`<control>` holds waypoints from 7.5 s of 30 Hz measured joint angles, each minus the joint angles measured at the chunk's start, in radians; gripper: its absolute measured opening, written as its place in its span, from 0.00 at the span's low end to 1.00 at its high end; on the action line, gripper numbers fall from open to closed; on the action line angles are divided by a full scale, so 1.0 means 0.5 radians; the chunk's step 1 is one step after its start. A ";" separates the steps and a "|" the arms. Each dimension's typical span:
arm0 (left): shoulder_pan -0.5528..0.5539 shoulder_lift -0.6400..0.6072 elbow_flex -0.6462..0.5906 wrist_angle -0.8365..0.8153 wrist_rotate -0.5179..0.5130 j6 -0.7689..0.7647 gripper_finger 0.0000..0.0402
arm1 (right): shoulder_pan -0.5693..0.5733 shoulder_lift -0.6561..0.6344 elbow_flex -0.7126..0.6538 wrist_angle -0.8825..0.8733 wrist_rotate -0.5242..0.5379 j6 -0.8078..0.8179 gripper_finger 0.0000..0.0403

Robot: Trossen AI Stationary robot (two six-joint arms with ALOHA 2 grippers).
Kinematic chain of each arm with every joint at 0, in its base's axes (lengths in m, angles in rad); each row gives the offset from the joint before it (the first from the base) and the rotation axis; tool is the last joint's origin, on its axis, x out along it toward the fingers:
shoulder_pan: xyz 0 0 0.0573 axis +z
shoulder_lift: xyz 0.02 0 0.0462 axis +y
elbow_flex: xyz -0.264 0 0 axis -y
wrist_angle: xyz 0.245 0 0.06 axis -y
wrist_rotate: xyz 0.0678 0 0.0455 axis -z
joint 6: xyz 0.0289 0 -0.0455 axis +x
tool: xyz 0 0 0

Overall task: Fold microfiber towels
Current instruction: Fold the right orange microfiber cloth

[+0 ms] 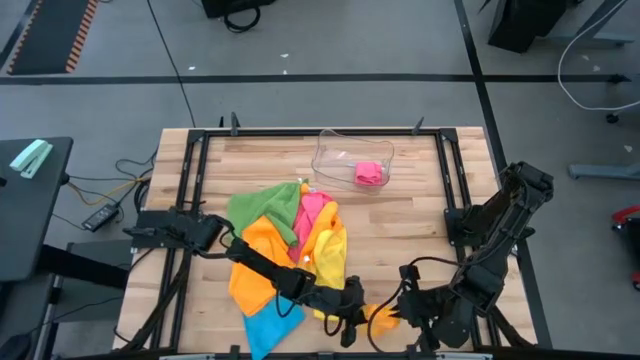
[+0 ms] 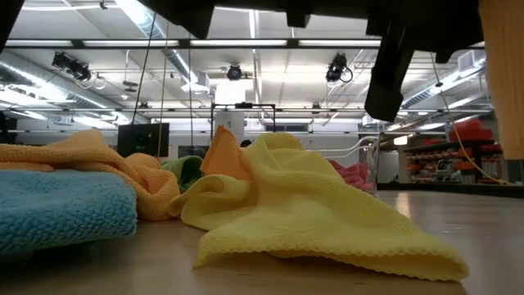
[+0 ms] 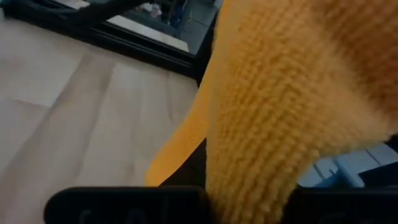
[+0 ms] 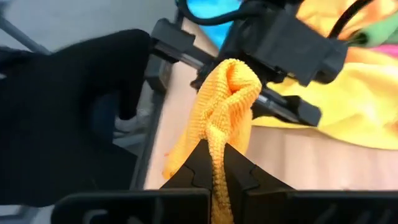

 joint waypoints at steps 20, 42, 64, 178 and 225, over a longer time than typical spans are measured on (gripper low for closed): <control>0.162 0.099 0.000 0.009 -0.015 -0.247 0.08 | -0.173 -0.002 -0.327 -0.051 0.027 0.082 0.03; 0.285 0.073 -0.001 -0.557 -0.101 0.000 0.57 | -0.383 -0.002 -0.493 -0.265 0.040 0.012 0.03; 0.150 -0.158 -0.002 -0.965 -0.367 0.503 0.44 | -0.602 -0.002 -0.848 -0.271 0.382 -0.424 0.03; 0.123 -0.478 -0.001 -1.666 -0.673 1.709 0.24 | -1.528 -0.121 -0.887 0.362 -0.903 -1.420 0.41; 0.554 -0.155 -0.002 -0.742 0.090 1.056 0.42 | -0.269 -0.837 -1.787 1.071 0.564 -0.059 0.61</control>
